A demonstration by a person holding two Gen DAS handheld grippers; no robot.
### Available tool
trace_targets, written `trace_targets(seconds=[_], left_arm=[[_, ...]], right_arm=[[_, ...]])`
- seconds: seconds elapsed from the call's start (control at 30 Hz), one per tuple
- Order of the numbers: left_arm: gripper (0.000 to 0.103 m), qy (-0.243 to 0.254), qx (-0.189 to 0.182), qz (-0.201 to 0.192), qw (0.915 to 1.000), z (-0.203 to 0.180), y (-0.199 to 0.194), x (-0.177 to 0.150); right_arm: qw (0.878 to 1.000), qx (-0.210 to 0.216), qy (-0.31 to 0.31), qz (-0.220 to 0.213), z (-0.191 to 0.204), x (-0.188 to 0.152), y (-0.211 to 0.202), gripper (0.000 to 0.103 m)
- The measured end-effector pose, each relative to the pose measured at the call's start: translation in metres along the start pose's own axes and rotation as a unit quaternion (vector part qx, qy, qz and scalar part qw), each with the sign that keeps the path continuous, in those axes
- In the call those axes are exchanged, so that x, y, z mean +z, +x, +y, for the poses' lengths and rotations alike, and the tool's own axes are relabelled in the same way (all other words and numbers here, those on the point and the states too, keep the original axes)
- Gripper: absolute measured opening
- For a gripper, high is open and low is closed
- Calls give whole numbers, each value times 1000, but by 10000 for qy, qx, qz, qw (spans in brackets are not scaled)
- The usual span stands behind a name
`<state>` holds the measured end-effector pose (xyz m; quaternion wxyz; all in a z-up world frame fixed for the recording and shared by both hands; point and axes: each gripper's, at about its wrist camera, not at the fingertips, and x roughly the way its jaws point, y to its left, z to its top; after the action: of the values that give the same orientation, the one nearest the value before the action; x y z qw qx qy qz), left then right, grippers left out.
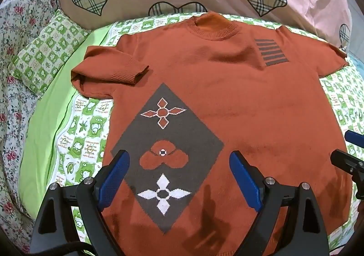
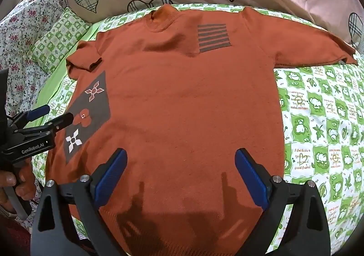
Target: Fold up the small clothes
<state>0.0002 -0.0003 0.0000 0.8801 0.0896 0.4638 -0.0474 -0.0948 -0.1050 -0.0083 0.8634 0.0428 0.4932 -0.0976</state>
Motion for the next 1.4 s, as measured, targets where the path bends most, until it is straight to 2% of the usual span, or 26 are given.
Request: trace_targets(seconds=[0.23, 0.43, 0.5, 0.67, 1.03, 1.1, 1.27, 1.4], left_arm=[[90, -22, -25, -35, 10000, 1, -1, 2], [90, -24, -66, -73, 9999, 4, -4, 4], [90, -10, -75, -59, 10000, -3, -7, -2], [90, 16, -90, -78, 9999, -4, -7, 0], [90, -82, -239, -35, 9997, -2, -8, 2], [90, -45, -178, -69, 9998, -2, -8, 2], [90, -131, -290, -69, 9995, -1, -8, 2], [90, -57, -176, -88, 9998, -2, -7, 2]], right_arm=[[10000, 20, 22, 6, -7, 8, 0, 96], [10000, 18, 83, -13, -5, 6, -4, 96], [9999, -108, 22, -20, -4, 4, -3, 96], [9999, -42, 34, -121, -4, 4, -3, 96], [9993, -151, 64, 342, 2, 7, 1, 96], [9994, -137, 65, 312, 2, 7, 1, 96], [9997, -122, 59, 222, 2, 7, 0, 96], [9996, -127, 61, 224, 2, 7, 0, 96]])
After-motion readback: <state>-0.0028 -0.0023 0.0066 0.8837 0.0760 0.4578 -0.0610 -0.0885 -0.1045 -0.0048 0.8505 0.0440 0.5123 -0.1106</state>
